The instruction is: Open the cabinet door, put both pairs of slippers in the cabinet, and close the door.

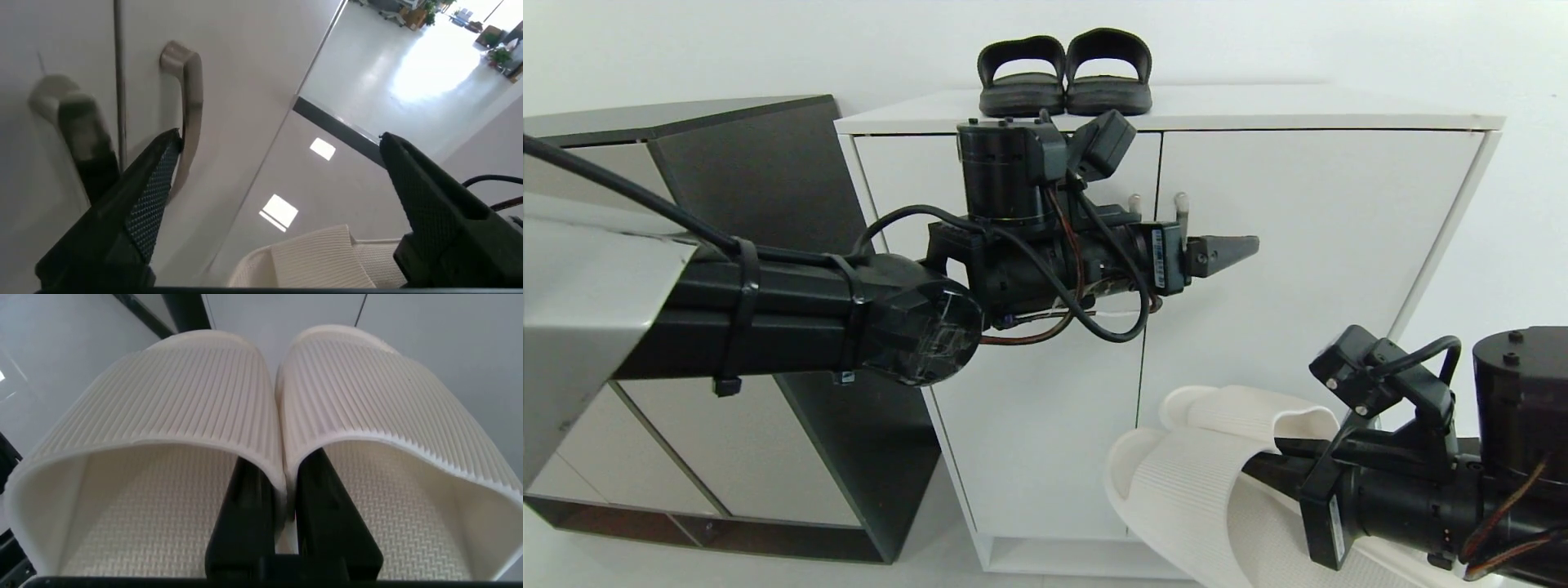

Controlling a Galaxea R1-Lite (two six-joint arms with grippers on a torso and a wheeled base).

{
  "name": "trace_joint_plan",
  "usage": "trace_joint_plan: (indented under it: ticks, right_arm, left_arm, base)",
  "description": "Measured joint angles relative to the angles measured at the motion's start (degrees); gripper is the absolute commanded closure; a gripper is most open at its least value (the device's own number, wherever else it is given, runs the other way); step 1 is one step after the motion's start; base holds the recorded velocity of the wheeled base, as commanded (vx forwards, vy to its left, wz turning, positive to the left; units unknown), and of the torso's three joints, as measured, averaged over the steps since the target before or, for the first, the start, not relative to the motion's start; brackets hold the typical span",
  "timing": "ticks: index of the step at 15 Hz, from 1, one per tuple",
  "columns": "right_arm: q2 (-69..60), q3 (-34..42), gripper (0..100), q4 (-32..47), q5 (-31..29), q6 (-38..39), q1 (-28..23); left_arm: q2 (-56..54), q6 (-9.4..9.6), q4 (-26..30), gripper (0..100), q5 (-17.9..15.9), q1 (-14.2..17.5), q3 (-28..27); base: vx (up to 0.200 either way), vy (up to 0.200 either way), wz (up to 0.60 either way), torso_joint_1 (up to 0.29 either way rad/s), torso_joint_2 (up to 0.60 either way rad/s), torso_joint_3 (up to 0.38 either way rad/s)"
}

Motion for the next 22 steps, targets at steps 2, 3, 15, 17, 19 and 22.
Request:
trace_joint_plan:
  ticks: [2,3,15,17,19,22]
  right_arm:
    - [0.0,0.2,100,0.0,0.1,0.0,0.0]
    - [0.0,0.3,100,0.0,0.1,0.0,0.0]
    - [-5.9,5.5,100,0.7,12.9,-1.4,0.2]
    - [-6.0,5.6,100,1.0,12.8,-1.5,0.3]
    - [-6.0,5.7,100,1.1,12.8,-1.5,0.3]
    - [-6.0,5.7,100,2.1,12.8,-1.5,0.5]
  left_arm:
    - [0.3,-0.02,0.4,100,0.0,-0.1,-0.2]
    - [0.3,-0.05,0.5,100,0.1,-0.1,-0.3]
    - [-5.8,2.11,0.0,100,0.7,-4.4,8.7]
    - [-8.0,3.32,-0.1,100,1.8,-5.2,12.0]
    - [-10.4,4.16,-2.0,100,2.0,-5.5,16.0]
    - [-13.7,4.16,-7.5,100,3.0,-4.7,21.2]
  base:
    - [0.000,0.000,0.00,0.000,0.00,0.000]
    - [0.000,0.000,0.00,0.000,0.00,0.000]
    - [0.000,0.000,0.00,0.000,0.00,0.000]
    - [0.000,0.000,0.00,0.000,0.00,0.000]
    - [0.000,0.000,0.00,0.000,0.00,0.000]
    - [0.000,0.000,0.00,0.000,0.00,0.000]
